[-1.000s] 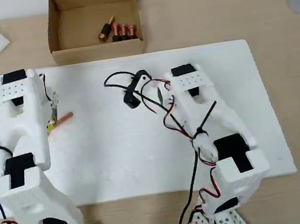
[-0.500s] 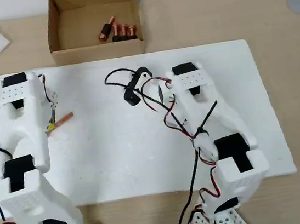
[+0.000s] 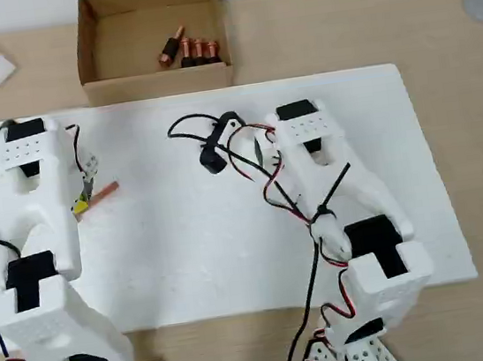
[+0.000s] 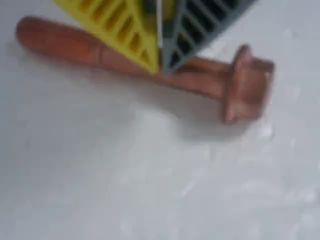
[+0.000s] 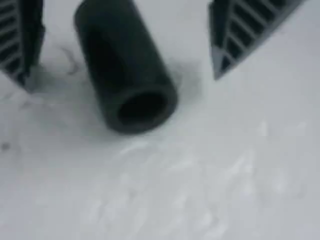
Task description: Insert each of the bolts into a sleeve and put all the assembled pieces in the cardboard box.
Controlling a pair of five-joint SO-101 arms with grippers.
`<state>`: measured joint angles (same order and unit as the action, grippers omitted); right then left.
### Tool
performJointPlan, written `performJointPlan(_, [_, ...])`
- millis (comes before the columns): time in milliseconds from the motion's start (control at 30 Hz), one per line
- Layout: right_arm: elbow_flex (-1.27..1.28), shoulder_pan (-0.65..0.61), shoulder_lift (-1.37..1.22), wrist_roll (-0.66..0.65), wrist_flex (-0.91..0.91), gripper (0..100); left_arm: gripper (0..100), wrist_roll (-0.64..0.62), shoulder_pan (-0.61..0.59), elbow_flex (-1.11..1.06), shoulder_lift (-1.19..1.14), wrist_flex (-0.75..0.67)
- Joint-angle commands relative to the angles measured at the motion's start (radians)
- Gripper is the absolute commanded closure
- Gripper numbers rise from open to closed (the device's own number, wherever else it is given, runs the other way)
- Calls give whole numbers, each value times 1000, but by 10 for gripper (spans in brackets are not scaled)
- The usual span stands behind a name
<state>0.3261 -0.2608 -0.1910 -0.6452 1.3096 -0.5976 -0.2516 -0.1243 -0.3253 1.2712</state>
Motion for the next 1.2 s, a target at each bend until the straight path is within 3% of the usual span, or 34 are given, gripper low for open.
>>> performJointPlan(0, [-4,-13,-5,-5,29,815,994,84,-14,-95,-22,2])
performJointPlan(300, [-5,-13,-5,-6,25,851,992,327,-43,-118,-21,-3])
performJointPlan(433, [-10,-13,-4,-5,14,937,992,414,-38,-104,-12,0])
performJointPlan(667, [-19,4,-4,44,-15,975,994,744,-12,-29,-12,6])
performJointPlan(867, [-21,15,2,52,-26,988,992,1037,-8,46,-12,101])
performJointPlan(1033, [-71,16,4,112,14,989,992,1152,-21,141,-12,224])
performJointPlan(1167, [-188,16,4,137,94,989,991,1126,-21,190,-7,316])
